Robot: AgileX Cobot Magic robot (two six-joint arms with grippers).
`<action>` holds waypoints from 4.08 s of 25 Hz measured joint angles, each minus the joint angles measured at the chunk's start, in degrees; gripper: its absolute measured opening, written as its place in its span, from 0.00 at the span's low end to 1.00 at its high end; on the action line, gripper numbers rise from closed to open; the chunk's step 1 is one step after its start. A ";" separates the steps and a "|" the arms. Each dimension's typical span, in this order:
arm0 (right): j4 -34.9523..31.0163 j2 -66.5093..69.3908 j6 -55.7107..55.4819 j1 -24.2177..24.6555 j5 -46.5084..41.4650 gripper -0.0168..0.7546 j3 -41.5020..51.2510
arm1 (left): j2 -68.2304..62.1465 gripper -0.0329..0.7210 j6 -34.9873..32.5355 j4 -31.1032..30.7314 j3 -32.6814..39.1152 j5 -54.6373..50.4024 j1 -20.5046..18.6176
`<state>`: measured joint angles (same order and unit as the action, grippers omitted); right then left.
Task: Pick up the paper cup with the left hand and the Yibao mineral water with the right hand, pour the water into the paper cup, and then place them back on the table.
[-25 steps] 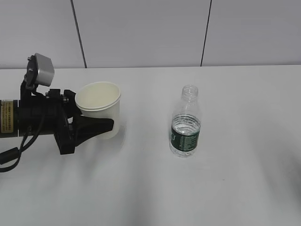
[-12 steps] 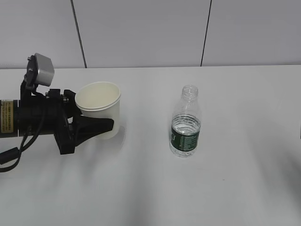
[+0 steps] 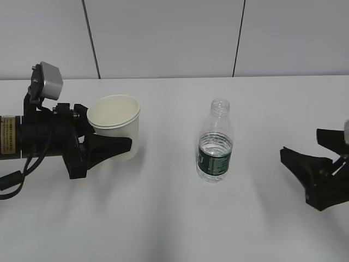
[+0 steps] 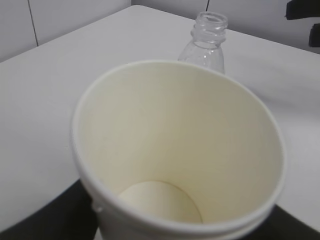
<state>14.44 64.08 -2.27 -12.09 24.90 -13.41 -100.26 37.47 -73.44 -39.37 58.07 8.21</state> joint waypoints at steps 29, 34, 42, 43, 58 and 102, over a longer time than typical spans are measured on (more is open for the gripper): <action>9.39 35.57 -2.70 -0.05 40.10 0.79 -2.59 | 0.00 0.62 0.00 0.00 0.00 0.00 0.00; 11.28 35.61 -2.70 -0.05 34.42 0.79 -7.36 | 0.00 0.62 0.00 0.00 0.00 0.00 0.00; 12.54 35.70 -2.70 -0.05 27.06 0.79 -13.32 | 0.00 0.62 0.00 0.00 0.00 0.00 0.00; 12.92 35.70 -3.25 -0.05 26.00 0.79 -13.98 | 0.00 0.62 0.00 0.00 0.00 0.00 0.00; 21.94 37.36 -10.29 -0.20 17.37 0.87 -21.43 | 0.00 0.62 0.00 0.00 0.00 -0.05 0.00; 23.58 43.23 -12.55 -0.20 21.02 0.61 -23.95 | 0.00 0.62 0.00 0.00 0.00 -0.05 0.00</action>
<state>38.02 107.31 -14.83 -12.29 45.92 -37.36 -100.26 37.47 -73.44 -39.37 58.02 8.21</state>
